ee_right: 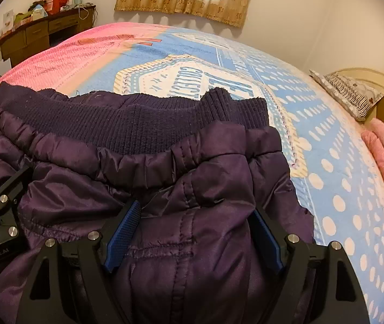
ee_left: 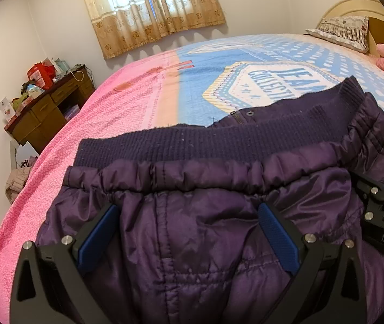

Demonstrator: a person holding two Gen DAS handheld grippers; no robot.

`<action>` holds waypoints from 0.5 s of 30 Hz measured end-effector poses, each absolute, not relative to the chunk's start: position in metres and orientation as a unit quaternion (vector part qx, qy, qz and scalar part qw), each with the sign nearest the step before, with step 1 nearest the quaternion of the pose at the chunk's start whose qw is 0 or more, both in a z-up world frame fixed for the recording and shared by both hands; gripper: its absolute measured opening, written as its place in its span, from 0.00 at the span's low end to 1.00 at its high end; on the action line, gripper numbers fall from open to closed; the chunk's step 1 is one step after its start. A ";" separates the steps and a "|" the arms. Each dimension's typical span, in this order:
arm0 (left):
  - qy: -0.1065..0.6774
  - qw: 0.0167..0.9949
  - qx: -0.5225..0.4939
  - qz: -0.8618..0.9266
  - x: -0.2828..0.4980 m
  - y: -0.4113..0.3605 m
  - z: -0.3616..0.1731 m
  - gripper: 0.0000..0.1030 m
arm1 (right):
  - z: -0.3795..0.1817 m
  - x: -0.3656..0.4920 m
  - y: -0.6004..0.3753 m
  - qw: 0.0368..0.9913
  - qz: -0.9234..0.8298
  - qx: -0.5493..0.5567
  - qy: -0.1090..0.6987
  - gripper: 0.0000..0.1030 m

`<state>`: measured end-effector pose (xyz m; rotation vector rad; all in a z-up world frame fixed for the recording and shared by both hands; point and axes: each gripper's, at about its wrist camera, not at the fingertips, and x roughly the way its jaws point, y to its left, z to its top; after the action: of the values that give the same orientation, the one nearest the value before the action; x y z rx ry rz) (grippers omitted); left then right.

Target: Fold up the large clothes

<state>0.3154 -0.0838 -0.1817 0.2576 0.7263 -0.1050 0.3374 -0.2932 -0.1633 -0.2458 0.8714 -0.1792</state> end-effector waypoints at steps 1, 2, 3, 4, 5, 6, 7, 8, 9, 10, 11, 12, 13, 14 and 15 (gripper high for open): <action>0.353 0.926 0.127 -0.050 0.315 -0.084 -0.182 1.00 | -0.164 0.337 -0.293 0.895 -0.088 -0.121 0.419 0.78; 0.353 0.926 0.127 -0.050 0.315 -0.084 -0.182 1.00 | -0.164 0.337 -0.292 0.895 -0.089 -0.123 0.419 0.78; 0.354 0.925 0.127 -0.049 0.315 -0.084 -0.182 1.00 | -0.164 0.337 -0.292 0.895 -0.089 -0.123 0.418 0.78; 0.353 0.926 0.128 -0.048 0.315 -0.085 -0.182 1.00 | -0.164 0.337 -0.292 0.895 -0.089 -0.122 0.419 0.78; 0.353 0.926 0.128 -0.048 0.315 -0.085 -0.182 1.00 | -0.164 0.337 -0.292 0.895 -0.089 -0.123 0.419 0.78; 0.353 0.926 0.128 -0.048 0.315 -0.085 -0.182 1.00 | -0.164 0.337 -0.291 0.895 -0.089 -0.123 0.419 0.78; 0.353 0.926 0.129 -0.048 0.315 -0.085 -0.182 1.00 | -0.164 0.337 -0.292 0.895 -0.089 -0.123 0.419 0.78; 0.352 0.926 0.130 -0.047 0.315 -0.085 -0.182 1.00 | -0.164 0.337 -0.292 0.895 -0.089 -0.124 0.419 0.78; 0.352 0.926 0.130 -0.046 0.314 -0.085 -0.182 1.00 | -0.164 0.337 -0.291 0.895 -0.090 -0.125 0.418 0.78; 0.351 0.926 0.131 -0.044 0.314 -0.085 -0.182 1.00 | -0.164 0.336 -0.291 0.895 -0.090 -0.124 0.418 0.78; 0.350 0.926 0.132 -0.042 0.313 -0.085 -0.181 1.00 | -0.164 0.337 -0.291 0.895 -0.090 -0.124 0.418 0.78; 0.348 0.927 0.134 -0.040 0.312 -0.085 -0.181 1.00 | -0.164 0.336 -0.290 0.896 -0.091 -0.124 0.417 0.78; 0.347 0.927 0.135 -0.038 0.312 -0.086 -0.181 1.00 | -0.164 0.335 -0.290 0.896 -0.091 -0.123 0.416 0.78; 0.346 0.928 0.135 -0.037 0.311 -0.084 -0.181 1.00 | -0.164 0.334 -0.290 0.897 -0.091 -0.122 0.415 0.78; 0.345 0.928 0.135 -0.036 0.310 -0.085 -0.181 1.00 | -0.163 0.333 -0.291 0.898 -0.091 -0.119 0.414 0.78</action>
<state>0.3103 -0.0853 -0.1807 0.2775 0.7070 -0.0740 0.3329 -0.2908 -0.1634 -0.2470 0.8571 -0.1887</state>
